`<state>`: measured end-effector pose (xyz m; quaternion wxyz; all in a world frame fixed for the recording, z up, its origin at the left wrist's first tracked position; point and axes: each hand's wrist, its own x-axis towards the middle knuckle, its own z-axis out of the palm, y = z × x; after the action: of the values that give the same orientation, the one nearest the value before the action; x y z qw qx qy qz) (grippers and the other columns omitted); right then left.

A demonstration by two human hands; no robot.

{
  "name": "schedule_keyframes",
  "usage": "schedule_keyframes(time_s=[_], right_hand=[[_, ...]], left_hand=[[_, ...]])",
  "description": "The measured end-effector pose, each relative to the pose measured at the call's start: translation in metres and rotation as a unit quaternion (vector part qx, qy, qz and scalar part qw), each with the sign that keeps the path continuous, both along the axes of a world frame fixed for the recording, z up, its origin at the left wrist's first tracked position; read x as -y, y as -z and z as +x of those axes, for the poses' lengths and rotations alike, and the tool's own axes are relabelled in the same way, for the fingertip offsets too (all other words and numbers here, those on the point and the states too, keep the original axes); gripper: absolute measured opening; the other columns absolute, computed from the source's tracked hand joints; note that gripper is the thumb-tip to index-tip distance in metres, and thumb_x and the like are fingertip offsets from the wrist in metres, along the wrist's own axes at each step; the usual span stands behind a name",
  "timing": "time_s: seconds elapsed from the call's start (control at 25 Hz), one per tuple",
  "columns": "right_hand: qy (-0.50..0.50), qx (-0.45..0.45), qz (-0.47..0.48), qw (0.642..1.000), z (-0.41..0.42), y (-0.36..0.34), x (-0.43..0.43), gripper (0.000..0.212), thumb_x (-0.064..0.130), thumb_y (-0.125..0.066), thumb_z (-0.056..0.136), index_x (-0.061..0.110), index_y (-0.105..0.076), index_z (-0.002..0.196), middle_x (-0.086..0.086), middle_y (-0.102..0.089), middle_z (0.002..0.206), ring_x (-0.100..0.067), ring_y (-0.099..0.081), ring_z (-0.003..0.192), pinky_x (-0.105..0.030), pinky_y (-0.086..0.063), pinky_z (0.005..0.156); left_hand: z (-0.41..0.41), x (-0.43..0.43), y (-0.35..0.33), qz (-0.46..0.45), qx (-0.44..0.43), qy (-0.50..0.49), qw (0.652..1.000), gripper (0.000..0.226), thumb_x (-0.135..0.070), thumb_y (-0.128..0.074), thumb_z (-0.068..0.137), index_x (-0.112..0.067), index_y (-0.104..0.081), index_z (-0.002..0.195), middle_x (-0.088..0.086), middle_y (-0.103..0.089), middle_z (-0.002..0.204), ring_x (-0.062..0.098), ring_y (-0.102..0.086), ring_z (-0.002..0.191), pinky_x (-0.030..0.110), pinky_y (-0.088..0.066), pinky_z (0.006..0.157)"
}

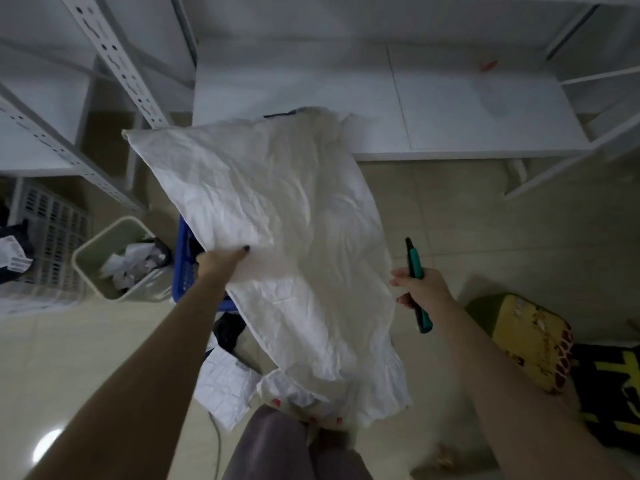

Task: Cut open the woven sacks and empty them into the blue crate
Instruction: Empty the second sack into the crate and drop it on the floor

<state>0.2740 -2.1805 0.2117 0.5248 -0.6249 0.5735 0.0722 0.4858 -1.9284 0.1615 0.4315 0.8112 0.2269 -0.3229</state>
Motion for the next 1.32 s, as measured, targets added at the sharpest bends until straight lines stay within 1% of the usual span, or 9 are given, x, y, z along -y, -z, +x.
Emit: schedule_keyframes(time_s=[0.08, 0.24, 0.48, 0.64, 0.76, 0.96, 1.12, 1.2, 1.32], right_hand=[[-0.014, -0.010, -0.005, 1.000, 0.005, 0.011, -0.002, 0.013, 0.003, -0.063, 0.087, 0.010, -0.066, 0.098, -0.006, -0.065, 0.080, -0.015, -0.057, 0.051, -0.019, -0.047, 0.045], [-0.048, -0.041, -0.006, 0.998, 0.007, 0.035, -0.007, 0.014, 0.005, -0.059, 0.089, 0.010, -0.066, 0.100, -0.001, -0.064, 0.078, -0.014, -0.058, 0.053, -0.018, -0.047, 0.046], [-0.080, -0.051, -0.006, 0.995, 0.002, 0.068, -0.001, 0.014, 0.006, -0.057, 0.091, 0.009, -0.065, 0.102, -0.002, -0.066, 0.084, -0.013, -0.059, 0.053, -0.017, -0.048, 0.046], [-0.094, -0.062, 0.002, 0.994, -0.007, 0.105, 0.001, 0.014, 0.007, -0.051, 0.094, 0.007, -0.062, 0.102, -0.004, -0.066, 0.088, -0.014, -0.060, 0.055, -0.016, -0.047, 0.043], [-0.123, -0.078, 0.014, 0.989, -0.018, 0.124, 0.003, 0.013, 0.009, -0.052, 0.094, 0.008, -0.062, 0.102, -0.006, -0.067, 0.091, -0.014, -0.060, 0.053, -0.018, -0.045, 0.044], [-0.139, -0.104, -0.026, 0.984, -0.019, 0.145, 0.021, 0.018, 0.012, -0.053, 0.095, 0.002, -0.061, 0.107, -0.009, -0.070, 0.094, -0.015, -0.048, 0.047, -0.023, -0.043, 0.045], [-0.098, -0.067, -0.074, 0.990, 0.005, 0.178, 0.032, 0.027, 0.017, -0.054, 0.095, -0.002, -0.060, 0.112, -0.012, -0.065, 0.092, -0.015, -0.057, 0.058, -0.021, -0.053, 0.053], [-0.091, -0.068, -0.088, 0.990, 0.017, 0.194, 0.034, 0.033, 0.022, -0.053, 0.096, -0.002, -0.059, 0.117, -0.014, -0.067, 0.095, -0.016, -0.060, 0.062, -0.029, -0.054, 0.063], [-0.064, -0.053, -0.087, 0.993, 0.031, 0.213, 0.034, 0.025, 0.025, -0.046, 0.099, 0.009, -0.056, 0.116, -0.011, -0.067, 0.090, -0.007, -0.058, 0.046, -0.019, -0.048, 0.051]], left_hand=[[-0.028, -0.012, 0.030, 0.008, -0.032, -0.048, 0.998, 0.085, -0.033, -0.077, 0.075, 0.006, -0.033, 0.136, 0.019, -0.047, 0.134, 0.036, -0.049, 0.118, 0.043, -0.044, 0.098], [-0.066, -0.039, 0.082, -0.025, -0.068, -0.072, 0.995, 0.053, -0.020, -0.074, 0.079, 0.007, -0.054, 0.119, 0.021, -0.058, 0.123, 0.035, -0.057, 0.105, 0.044, -0.047, 0.095], [-0.104, -0.039, 0.103, -0.068, -0.083, -0.056, 0.993, 0.053, -0.017, -0.073, 0.080, 0.007, -0.053, 0.123, 0.019, -0.057, 0.126, 0.036, -0.053, 0.114, 0.045, -0.043, 0.100], [-0.144, -0.035, 0.126, -0.055, -0.120, -0.059, 0.989, 0.047, -0.022, -0.058, 0.093, 0.007, -0.049, 0.128, 0.022, -0.054, 0.128, 0.039, -0.049, 0.119, 0.041, -0.041, 0.084], [-0.148, -0.046, 0.127, 0.025, -0.044, -0.098, 0.994, 0.043, -0.025, -0.044, 0.098, 0.006, -0.049, 0.127, 0.026, -0.052, 0.129, 0.040, -0.049, 0.119, 0.040, -0.042, 0.093], [-0.116, -0.089, 0.134, 0.169, 0.076, -0.230, 0.955, 0.045, -0.033, -0.040, 0.097, 0.005, -0.057, 0.116, 0.032, -0.057, 0.115, 0.047, -0.054, 0.105, 0.051, -0.047, 0.089], [-0.092, -0.082, 0.145, 0.201, 0.117, -0.290, 0.928, 0.030, -0.024, -0.040, 0.097, 0.002, -0.055, 0.101, 0.026, -0.053, 0.125, 0.038, -0.051, 0.115, 0.040, -0.041, 0.093], [-0.094, -0.079, 0.151, 0.199, 0.107, -0.346, 0.911, 0.038, -0.029, -0.046, 0.094, -0.003, -0.047, 0.122, 0.018, -0.048, 0.133, 0.029, -0.047, 0.123, 0.038, -0.038, 0.101], [-0.120, -0.067, 0.161, 0.152, 0.101, -0.313, 0.932, 0.057, -0.042, -0.051, 0.090, -0.003, -0.041, 0.131, 0.014, -0.049, 0.132, 0.028, -0.048, 0.120, 0.036, -0.038, 0.101]])
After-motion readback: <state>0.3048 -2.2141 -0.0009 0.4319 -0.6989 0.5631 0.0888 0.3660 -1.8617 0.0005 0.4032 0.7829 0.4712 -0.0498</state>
